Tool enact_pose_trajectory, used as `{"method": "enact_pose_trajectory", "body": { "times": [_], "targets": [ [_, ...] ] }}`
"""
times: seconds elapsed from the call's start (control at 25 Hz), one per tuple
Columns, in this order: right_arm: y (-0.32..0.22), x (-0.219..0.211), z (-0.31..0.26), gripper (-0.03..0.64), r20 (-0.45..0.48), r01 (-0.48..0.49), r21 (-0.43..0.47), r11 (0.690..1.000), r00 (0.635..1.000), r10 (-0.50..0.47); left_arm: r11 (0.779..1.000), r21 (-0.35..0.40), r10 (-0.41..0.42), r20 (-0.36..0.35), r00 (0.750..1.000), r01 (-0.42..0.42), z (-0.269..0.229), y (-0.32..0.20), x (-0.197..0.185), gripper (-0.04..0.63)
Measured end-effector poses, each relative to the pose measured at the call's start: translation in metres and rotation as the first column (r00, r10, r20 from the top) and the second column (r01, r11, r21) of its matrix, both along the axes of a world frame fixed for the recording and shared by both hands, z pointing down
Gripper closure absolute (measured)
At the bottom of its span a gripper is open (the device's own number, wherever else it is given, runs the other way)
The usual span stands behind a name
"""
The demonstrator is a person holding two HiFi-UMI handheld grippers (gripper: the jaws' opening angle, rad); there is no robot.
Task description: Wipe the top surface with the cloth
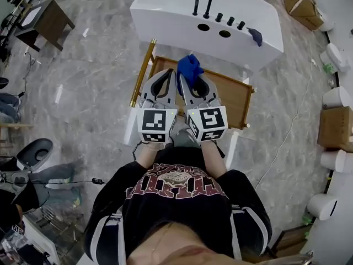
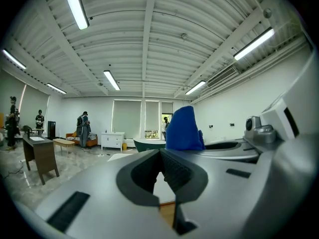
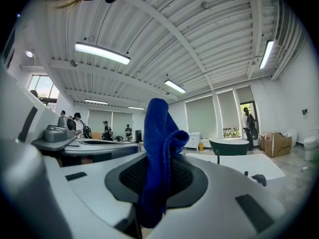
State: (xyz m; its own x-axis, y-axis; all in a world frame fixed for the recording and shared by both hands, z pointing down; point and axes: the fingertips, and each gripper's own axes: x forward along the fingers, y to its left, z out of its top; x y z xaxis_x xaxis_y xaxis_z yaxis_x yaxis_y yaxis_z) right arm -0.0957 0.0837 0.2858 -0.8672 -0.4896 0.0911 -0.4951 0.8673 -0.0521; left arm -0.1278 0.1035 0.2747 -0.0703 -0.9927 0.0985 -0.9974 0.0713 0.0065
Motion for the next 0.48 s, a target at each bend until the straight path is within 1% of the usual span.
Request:
{"method": "enact_pose_trajectory", "body": {
  "times": [0.2,0.36,0.48],
  "targets": [
    [-0.025,-0.013,0.001,0.531,-0.001,0.008,-0.008,1.0,1.0,-0.008,1.0,-0.005,-0.005,-0.008,1.0,0.005,0.002,-0.024,-0.011,0.548],
    [-0.047,-0.024,-0.003,0.531,-0.003,0.04,-0.017,0.999,0.999,-0.04,1.0,-0.007,-0.027,0.02,0.999,0.027,-0.006,-0.047,-0.017,0.548],
    [-0.061,-0.029,-0.003,0.531,-0.005,0.064,-0.021,0.998,0.998,-0.064,0.999,-0.009,-0.053,0.02,0.998,0.054,-0.006,-0.061,-0.023,0.549]
  ]
}}
